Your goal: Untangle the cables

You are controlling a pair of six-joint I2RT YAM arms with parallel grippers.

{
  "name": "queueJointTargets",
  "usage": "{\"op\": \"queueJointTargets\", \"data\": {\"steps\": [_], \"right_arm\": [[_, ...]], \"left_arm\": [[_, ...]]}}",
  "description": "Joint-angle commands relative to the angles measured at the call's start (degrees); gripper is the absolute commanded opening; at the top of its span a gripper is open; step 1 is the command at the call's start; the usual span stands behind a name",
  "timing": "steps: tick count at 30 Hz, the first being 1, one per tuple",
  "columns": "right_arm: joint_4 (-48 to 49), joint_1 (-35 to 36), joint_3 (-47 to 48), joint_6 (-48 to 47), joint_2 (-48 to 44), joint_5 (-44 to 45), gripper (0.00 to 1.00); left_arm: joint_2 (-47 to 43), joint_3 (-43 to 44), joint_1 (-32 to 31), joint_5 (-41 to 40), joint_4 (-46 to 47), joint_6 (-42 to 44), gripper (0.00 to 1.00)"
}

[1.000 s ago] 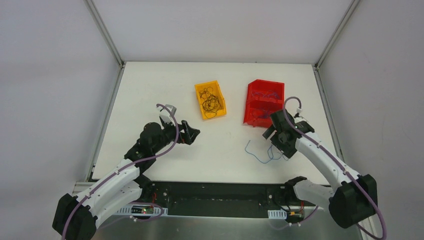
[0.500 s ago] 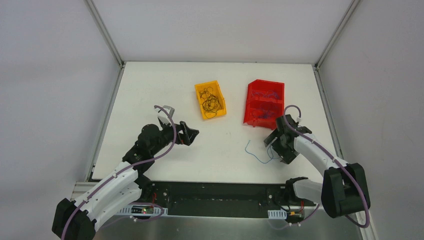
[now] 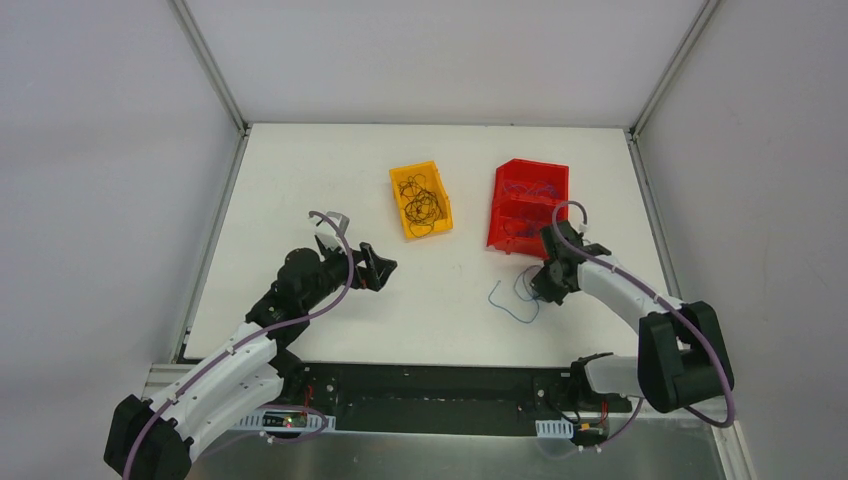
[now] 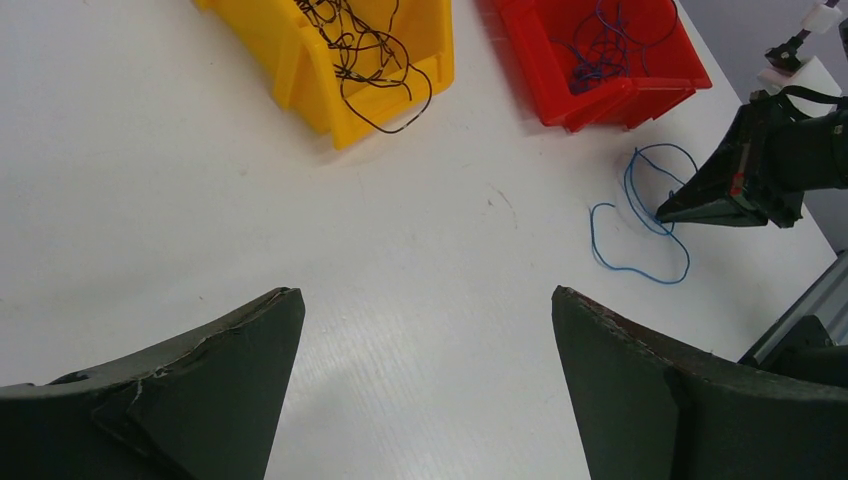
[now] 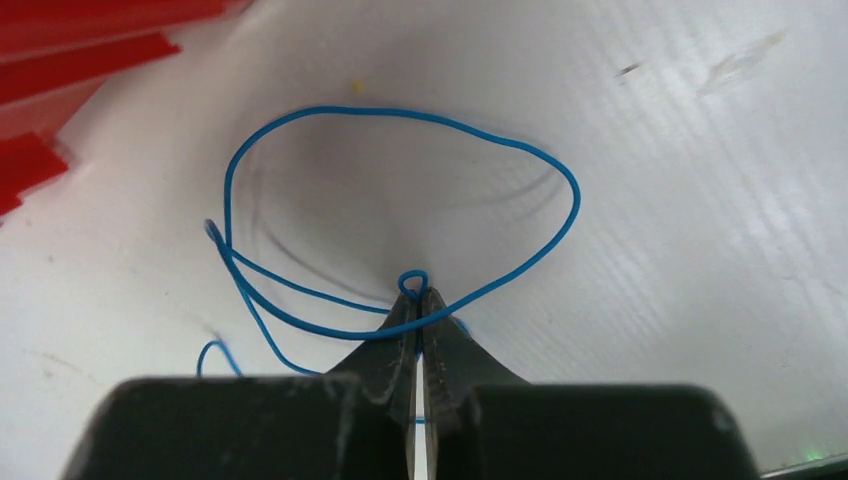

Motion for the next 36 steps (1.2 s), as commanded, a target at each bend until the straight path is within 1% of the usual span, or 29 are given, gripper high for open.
{"op": "queueJointTargets", "data": {"steps": [1,3,6,10,12,14,17,20,26,33,36], "right_arm": [[0.16,0.62,3.97,-2.8,-3.27,-9.82,0.0],[0.44,0.64,6.48,-3.1,-5.08,-16.69,0.0],[-0.13,0.49,12.27,-2.08,-6.44,-22.61,0.0],[-0.7,0.12,22.52,0.0,-5.21,-25.44,0.0],[0.55,-0.51,26.45,1.29,-3.63,-27.09,0.0],[3.13,-1.44,29.84,3.29,-1.54,-28.36,0.0],[9.48,-3.42,34.25,7.08,2.66,-31.22,0.0],[12.02,-4.52,40.28,9.02,7.82,-32.23,0.0],[13.03,-6.37,53.47,10.47,16.96,-32.5,0.0],[6.98,-9.03,71.69,9.4,23.87,-31.25,0.0],[3.98,-10.68,77.46,9.18,26.06,-31.54,0.0]], "left_arm": [[-0.19,0.14,-0.37,-1.03,1.74,0.89,0.99],[-0.04,0.09,-0.37,-1.11,1.93,0.9,0.99],[0.15,0.05,-0.37,-1.13,2.14,0.97,0.99],[0.08,-0.04,-0.37,-0.96,2.51,0.92,0.99],[0.09,-0.09,-0.37,-1.06,2.44,0.94,0.99],[0.1,-0.13,-0.37,-1.07,2.5,0.98,0.99],[0.18,-0.19,-0.37,-1.01,2.69,1.05,0.99],[-0.06,-0.39,-0.38,-1.27,2.69,1.15,0.99],[-0.7,-0.74,-0.37,-1.78,2.68,1.41,0.99],[-0.22,-0.74,-0.37,-2.36,2.79,1.6,0.99],[-0.21,-0.73,-0.37,-2.52,2.78,1.75,0.99]]}}
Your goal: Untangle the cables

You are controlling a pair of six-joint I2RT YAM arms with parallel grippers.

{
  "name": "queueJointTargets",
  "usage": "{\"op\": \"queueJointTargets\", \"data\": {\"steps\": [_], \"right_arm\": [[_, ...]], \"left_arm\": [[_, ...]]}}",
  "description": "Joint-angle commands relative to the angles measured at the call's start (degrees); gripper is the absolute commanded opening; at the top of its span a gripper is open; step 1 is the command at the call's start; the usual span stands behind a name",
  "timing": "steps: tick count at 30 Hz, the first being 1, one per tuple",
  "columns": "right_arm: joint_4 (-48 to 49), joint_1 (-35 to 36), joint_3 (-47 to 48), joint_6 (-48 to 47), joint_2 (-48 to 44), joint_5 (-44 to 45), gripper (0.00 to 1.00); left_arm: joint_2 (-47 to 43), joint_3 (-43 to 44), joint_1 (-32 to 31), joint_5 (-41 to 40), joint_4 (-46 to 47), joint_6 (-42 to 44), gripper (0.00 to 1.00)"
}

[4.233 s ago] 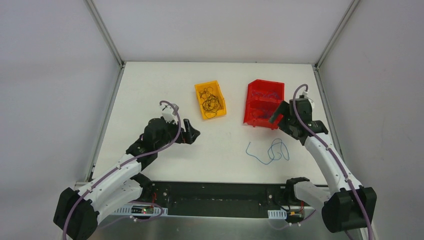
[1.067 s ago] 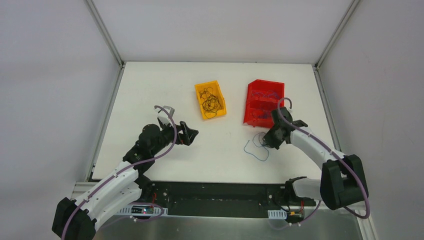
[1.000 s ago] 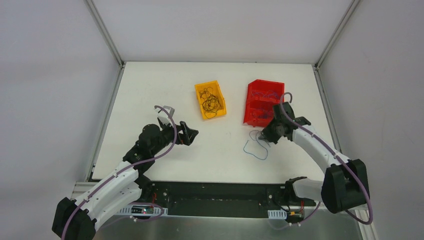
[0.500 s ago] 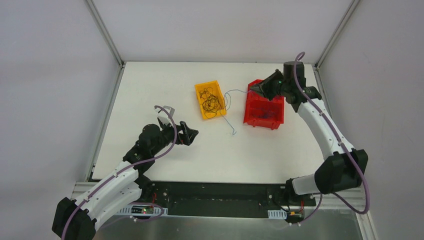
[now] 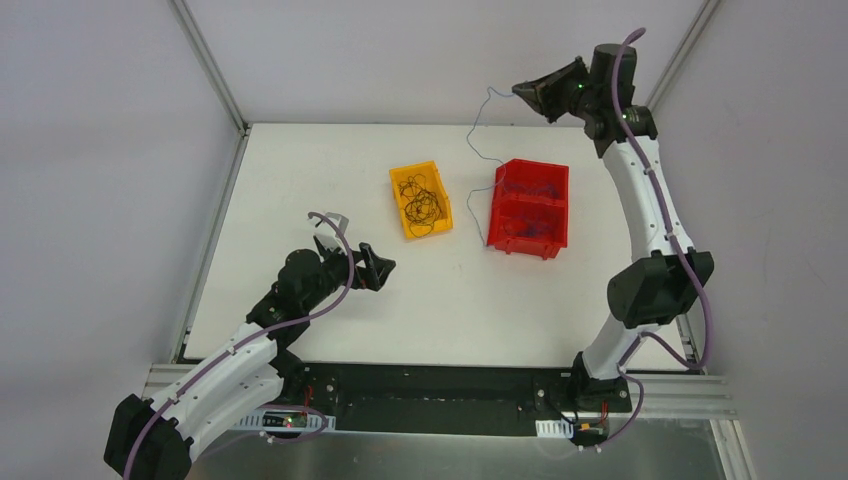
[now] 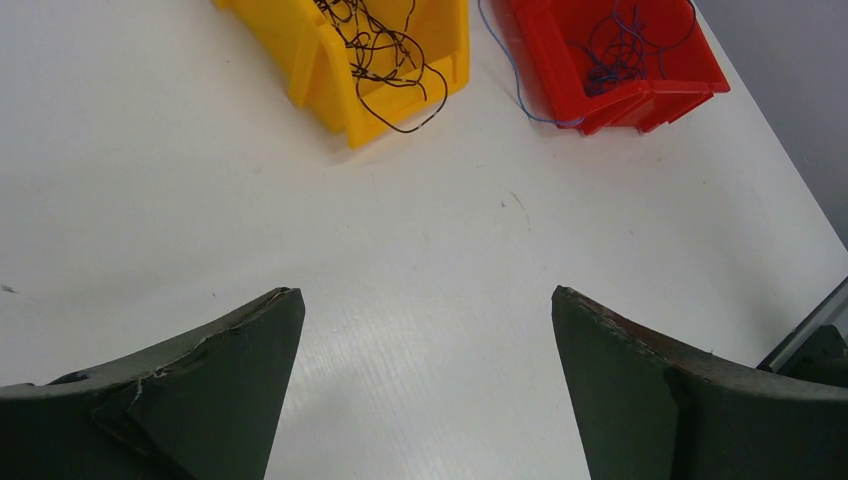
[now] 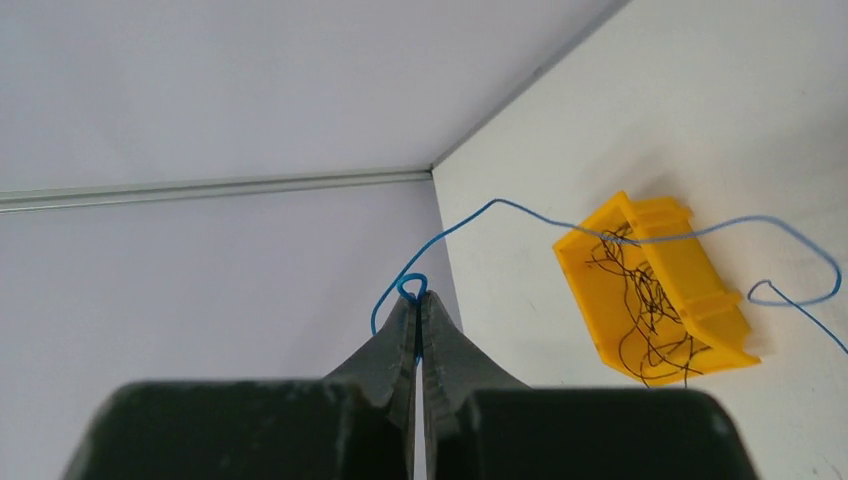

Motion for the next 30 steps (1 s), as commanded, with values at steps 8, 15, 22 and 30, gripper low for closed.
{"op": "queueJointTargets", "data": {"steps": [8,15,22,30], "right_arm": [[-4.13,-6.06,18.6,2.76,4.69,-1.39,0.0],[-4.57,-10.39,26.56,5.13,7.93,-1.43,0.0],[4.28,-10.57,-2.12,2.77,-1.59,-0.32,0.0],[2.98,-10.73,-16.79,-4.4,-6.75,6.59,0.0]], "left_arm": [[0.41,-0.08,-0.36,-1.02,2.73,1.58,0.99],[1.67,0.1,-0.37,-0.43,3.35,1.41,0.99],[1.41,0.0,-0.37,-0.87,3.16,1.58,0.99],[1.8,0.16,-0.37,-0.61,3.26,1.58,0.99]]}}
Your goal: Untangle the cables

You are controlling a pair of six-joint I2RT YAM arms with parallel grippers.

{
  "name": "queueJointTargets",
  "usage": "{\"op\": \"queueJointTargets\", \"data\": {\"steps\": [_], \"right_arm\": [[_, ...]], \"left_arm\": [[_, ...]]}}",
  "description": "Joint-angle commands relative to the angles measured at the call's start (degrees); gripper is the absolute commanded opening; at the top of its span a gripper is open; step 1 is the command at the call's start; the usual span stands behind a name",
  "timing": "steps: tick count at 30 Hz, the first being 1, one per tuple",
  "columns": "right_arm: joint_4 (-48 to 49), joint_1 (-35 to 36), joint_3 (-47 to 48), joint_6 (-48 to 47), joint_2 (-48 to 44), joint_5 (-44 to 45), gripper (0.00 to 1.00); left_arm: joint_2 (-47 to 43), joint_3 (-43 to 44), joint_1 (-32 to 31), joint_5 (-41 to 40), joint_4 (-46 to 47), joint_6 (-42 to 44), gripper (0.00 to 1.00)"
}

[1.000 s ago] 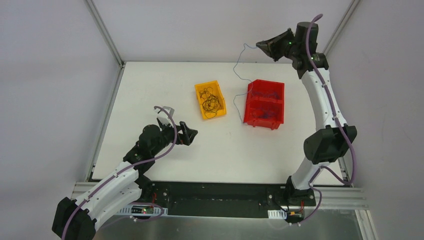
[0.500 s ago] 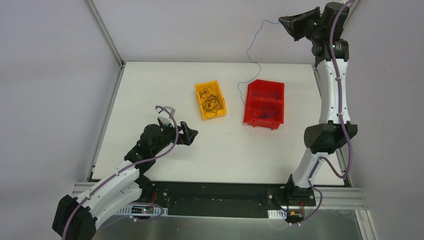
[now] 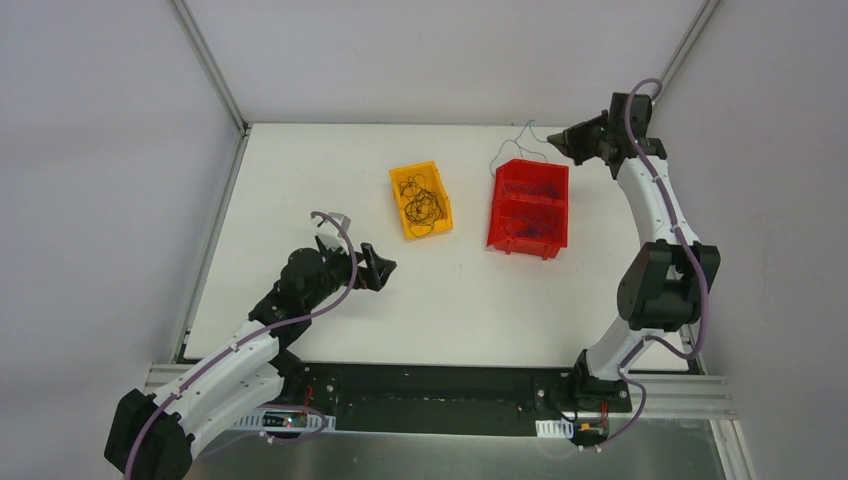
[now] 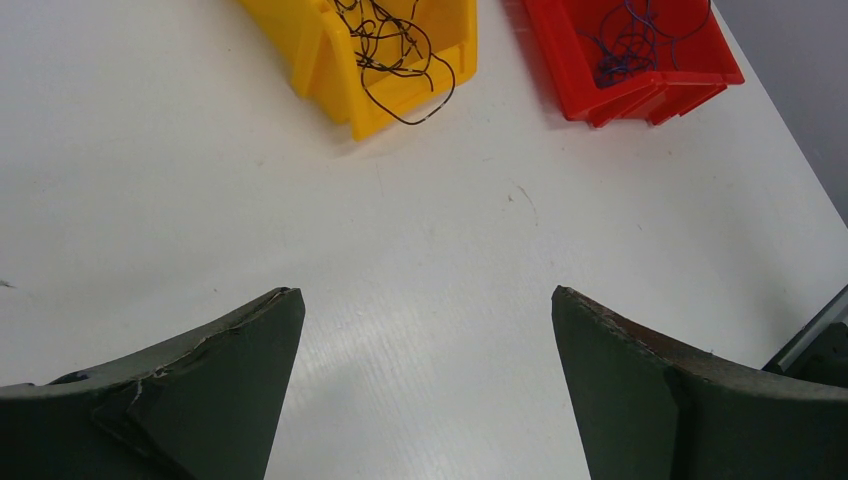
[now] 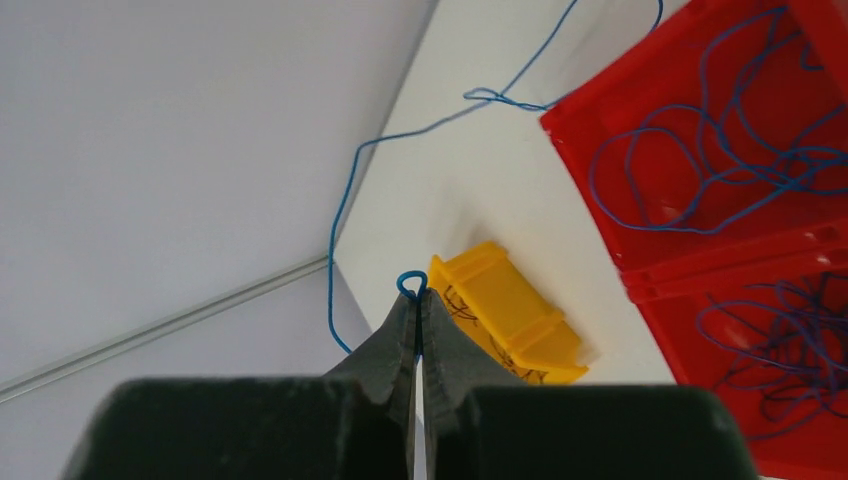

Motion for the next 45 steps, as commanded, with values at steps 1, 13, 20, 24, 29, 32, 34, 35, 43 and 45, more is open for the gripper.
{"op": "queueJointTargets", "data": {"steps": [1,13,20,24,29,32,34,35,43,45], "right_arm": [[1.23,-0.15,-2.69,-5.25,-6.25,4.62,0.0],[-5.48,0.55,12.58,-14.85,-3.98,-0.79,0.0],[-9.18,1.77,26.48,-15.05,-0.55,-6.8,0.0],[-9.17,1.69,22.97,-13.82,-4.34,-4.25,0.0],[-4.26,1.7,8.76,-12.55,-12.88,3.47,0.0],[-3.93,1.07,5.51,-12.39,-13.21,3.93,0.0],[-3.89,0.11,4.43,-12.31,-12.56,3.59,0.0],[-3.78,-0.6,3.99,-12.22,-12.29,3.57,0.0],[-5.66,-2.53,0.99,-12.85,-13.31,12.83,0.0],[-7.39,-3.22,1.08,-13.23,-12.89,18.4,0.0]], "left_arm": [[0.3,0.29,-0.37,-0.64,2.76,1.43,0.99],[0.92,0.33,-0.37,-0.39,2.94,1.43,0.99],[0.81,0.24,-0.37,-0.65,2.84,1.59,0.99],[0.7,0.28,-0.37,-0.83,2.66,1.6,0.99],[0.6,0.36,-0.37,-0.63,2.64,1.6,0.99],[0.58,0.34,-0.37,-0.49,2.64,1.52,0.99],[0.42,0.33,-0.37,-0.33,2.66,1.43,0.99],[0.42,0.33,-0.37,-0.3,2.63,1.43,0.99],[-0.1,0.29,-0.37,-1.14,2.12,1.73,0.99],[-0.03,0.25,-0.37,-1.28,2.13,1.78,0.99]]}}
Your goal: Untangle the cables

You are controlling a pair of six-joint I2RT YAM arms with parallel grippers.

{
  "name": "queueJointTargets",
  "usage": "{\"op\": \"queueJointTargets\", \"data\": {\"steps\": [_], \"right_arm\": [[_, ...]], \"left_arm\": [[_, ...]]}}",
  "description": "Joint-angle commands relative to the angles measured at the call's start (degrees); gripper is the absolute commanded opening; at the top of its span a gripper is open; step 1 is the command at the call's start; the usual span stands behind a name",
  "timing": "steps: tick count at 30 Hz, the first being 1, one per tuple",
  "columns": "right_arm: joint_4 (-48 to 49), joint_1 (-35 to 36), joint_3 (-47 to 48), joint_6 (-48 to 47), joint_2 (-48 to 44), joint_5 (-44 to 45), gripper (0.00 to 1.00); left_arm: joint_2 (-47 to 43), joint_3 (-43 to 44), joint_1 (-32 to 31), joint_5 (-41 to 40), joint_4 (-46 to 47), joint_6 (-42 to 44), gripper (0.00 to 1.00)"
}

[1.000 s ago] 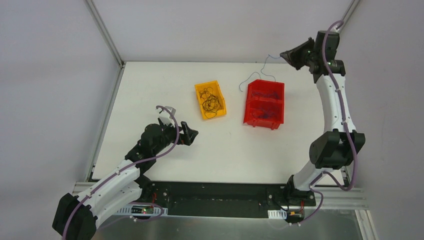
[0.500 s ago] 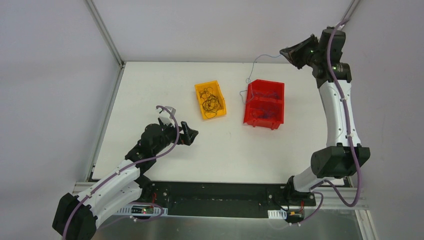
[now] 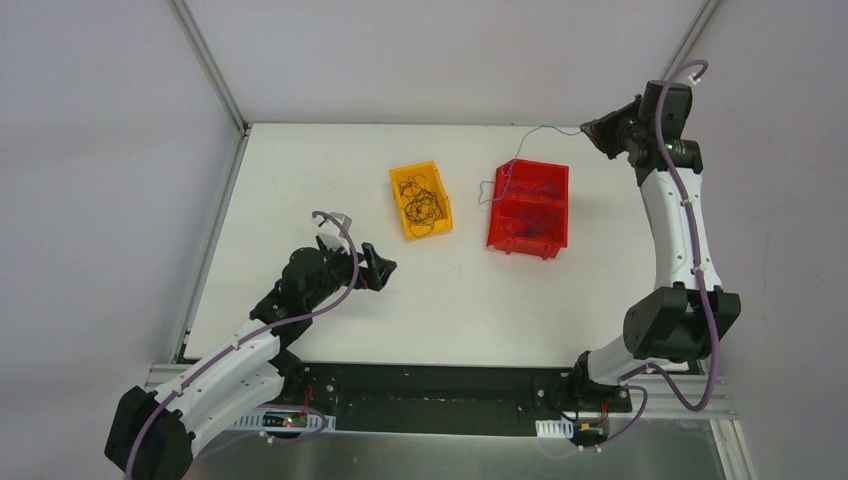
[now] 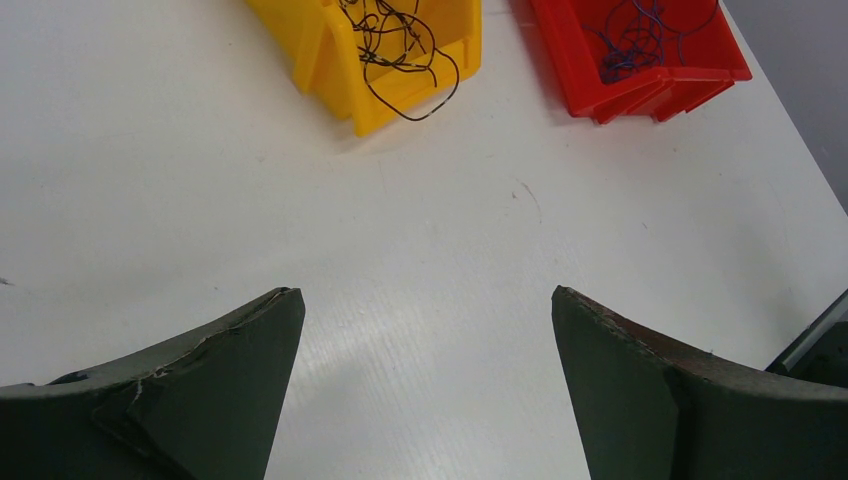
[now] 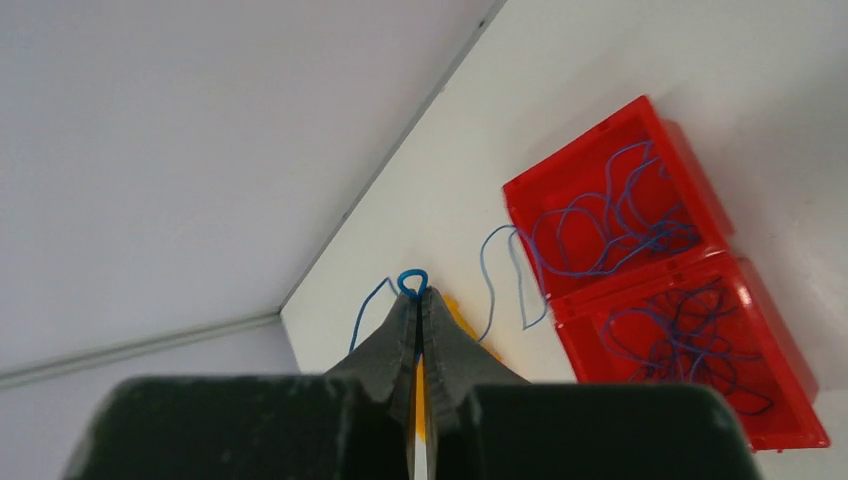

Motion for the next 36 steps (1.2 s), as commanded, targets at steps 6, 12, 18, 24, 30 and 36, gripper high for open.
{"op": "queueJointTargets", "data": {"steps": [6,12,18,24,30,36], "right_arm": [[-6.52,-2.54,0.23,-1.82,-1.9,22.82,0.0],[-4.25,-2.42,-3.92,-1.86,-4.88,33.94,0.0],[-4.75,5.61,-1.25,-14.46,1.25,32.66,0.0],[-11.46,12.6,4.89,-19.88,10.84,38.26,0.0],[-13.39,14.35,8.0,-22.18,16.49,41.05,0.0],[-15.53,14.85,12.65,-25.7,24.28,40.8,0.0]], "left_arm": [[-0.19,0.4,-0.37,-1.29,2.03,1.8,0.99],[0.65,0.63,-0.35,-1.04,2.31,1.85,0.99],[1.8,0.9,-0.37,-0.83,2.78,1.93,0.99],[1.47,0.73,-0.33,-1.57,2.54,2.17,0.99],[1.47,0.79,-0.37,-1.79,2.46,2.22,0.99],[1.58,0.79,-0.37,-1.82,2.45,2.37,0.99]]}}
